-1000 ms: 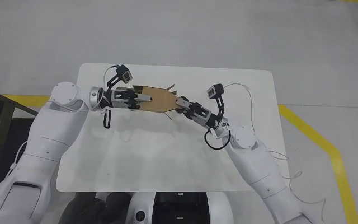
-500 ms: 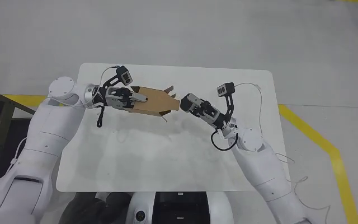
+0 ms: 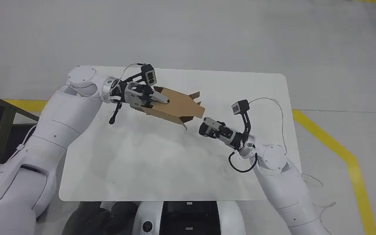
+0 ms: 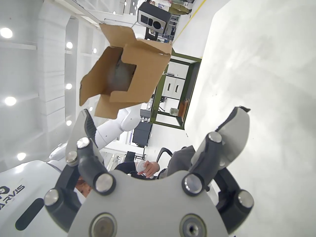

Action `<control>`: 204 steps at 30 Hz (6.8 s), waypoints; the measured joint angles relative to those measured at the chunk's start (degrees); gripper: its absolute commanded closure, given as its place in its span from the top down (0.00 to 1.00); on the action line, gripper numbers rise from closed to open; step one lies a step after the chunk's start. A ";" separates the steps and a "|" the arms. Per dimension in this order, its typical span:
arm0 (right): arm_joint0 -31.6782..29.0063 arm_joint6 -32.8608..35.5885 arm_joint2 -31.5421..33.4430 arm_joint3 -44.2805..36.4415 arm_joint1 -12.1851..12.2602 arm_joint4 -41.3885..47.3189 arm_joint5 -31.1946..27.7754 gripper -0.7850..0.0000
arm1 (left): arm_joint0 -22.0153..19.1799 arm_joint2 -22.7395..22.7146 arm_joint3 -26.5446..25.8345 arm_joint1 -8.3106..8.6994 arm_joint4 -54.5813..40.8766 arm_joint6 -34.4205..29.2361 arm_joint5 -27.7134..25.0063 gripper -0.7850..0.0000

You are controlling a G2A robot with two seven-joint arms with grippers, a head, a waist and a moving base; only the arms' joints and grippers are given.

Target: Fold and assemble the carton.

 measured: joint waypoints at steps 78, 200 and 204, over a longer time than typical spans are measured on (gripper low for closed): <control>1.72 -7.14 -6.26 -0.86 0.14 -6.76 6.78 1.00 | 1.71 0.70 -3.17 -0.28 -5.67 0.00 4.09 0.00; 2.91 7.86 -5.66 -1.80 0.47 27.49 -10.51 1.00 | 12.15 -9.84 -4.84 -0.13 0.47 0.80 4.95 0.00; 3.14 7.62 -6.38 -1.64 0.29 27.48 -9.92 1.00 | 12.56 -10.48 -5.31 -0.17 1.24 1.53 4.73 0.00</control>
